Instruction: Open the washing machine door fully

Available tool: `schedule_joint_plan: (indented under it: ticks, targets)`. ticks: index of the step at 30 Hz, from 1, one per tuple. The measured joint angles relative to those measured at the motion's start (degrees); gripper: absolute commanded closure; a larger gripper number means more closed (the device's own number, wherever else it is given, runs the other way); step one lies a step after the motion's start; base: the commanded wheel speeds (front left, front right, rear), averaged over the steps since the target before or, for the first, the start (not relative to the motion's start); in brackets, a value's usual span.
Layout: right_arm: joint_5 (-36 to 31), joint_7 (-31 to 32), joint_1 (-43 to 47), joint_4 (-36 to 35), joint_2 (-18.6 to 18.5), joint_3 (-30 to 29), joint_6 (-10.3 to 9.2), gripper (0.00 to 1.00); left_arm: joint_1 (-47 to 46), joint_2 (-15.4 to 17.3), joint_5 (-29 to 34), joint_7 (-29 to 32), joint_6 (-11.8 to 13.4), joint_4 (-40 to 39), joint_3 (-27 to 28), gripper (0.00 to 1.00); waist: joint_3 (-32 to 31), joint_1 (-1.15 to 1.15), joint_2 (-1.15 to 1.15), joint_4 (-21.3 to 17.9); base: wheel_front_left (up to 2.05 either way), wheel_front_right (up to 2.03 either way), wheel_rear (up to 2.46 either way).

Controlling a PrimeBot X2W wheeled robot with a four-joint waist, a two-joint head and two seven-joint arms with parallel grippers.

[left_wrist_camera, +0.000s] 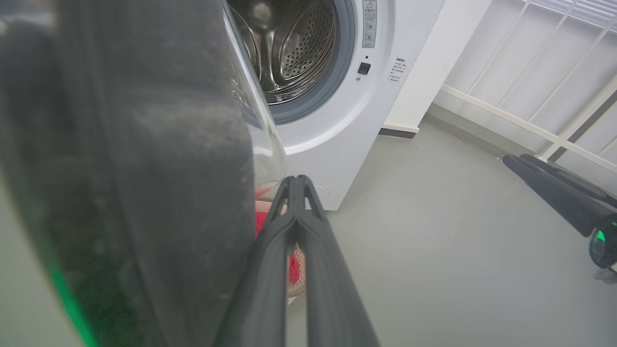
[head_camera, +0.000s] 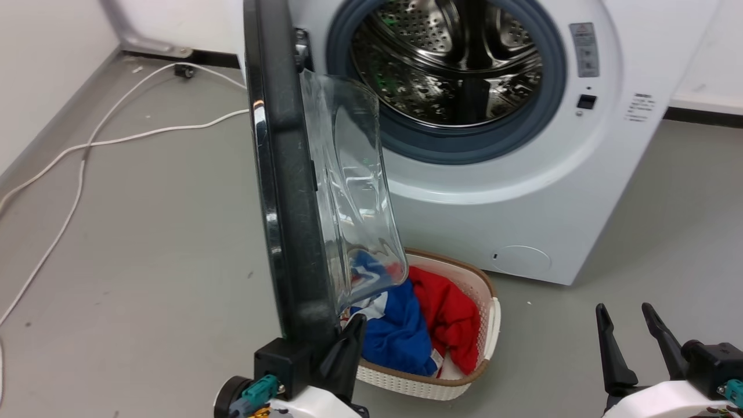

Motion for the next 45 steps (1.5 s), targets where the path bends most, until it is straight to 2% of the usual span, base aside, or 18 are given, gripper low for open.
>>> schedule_joint_plan:
  ticks: [9,19,23,32,45]
  targets:
    - [0.4,-0.1,0.2,0.4,0.0,-0.4,0.00,0.00,1.5,1.5,-0.8,-0.5,2.7,-1.3,3.4,1.00,0.2,0.00,0.00,5.9,0.00,0.00,0.00]
    - [0.5,-0.5,-0.1,0.6,0.0,-0.5,0.01,0.00,1.6,5.4,-3.6,-2.5,3.8,-0.2,11.3,1.00,1.0,0.00,0.00,10.1,0.00,0.00,0.00]
    - [0.2,0.0,-0.8,0.1,0.0,-0.4,0.00,0.00,0.6,7.2,-5.5,-3.8,3.7,1.5,15.4,1.00,2.1,0.00,0.00,10.0,0.00,0.00,0.00]
    - [-0.7,1.3,-2.7,-1.2,-0.2,-0.4,0.00,0.00,-3.2,10.4,-9.5,-8.2,1.8,8.3,23.1,1.00,6.3,0.00,0.00,8.0,0.00,0.00,0.00]
    - [-1.0,1.8,-4.6,-1.7,-1.4,-0.9,0.00,0.00,-6.5,14.9,-14.1,-13.4,-0.1,18.0,32.4,1.00,11.3,0.01,0.00,5.3,0.00,0.00,0.00]
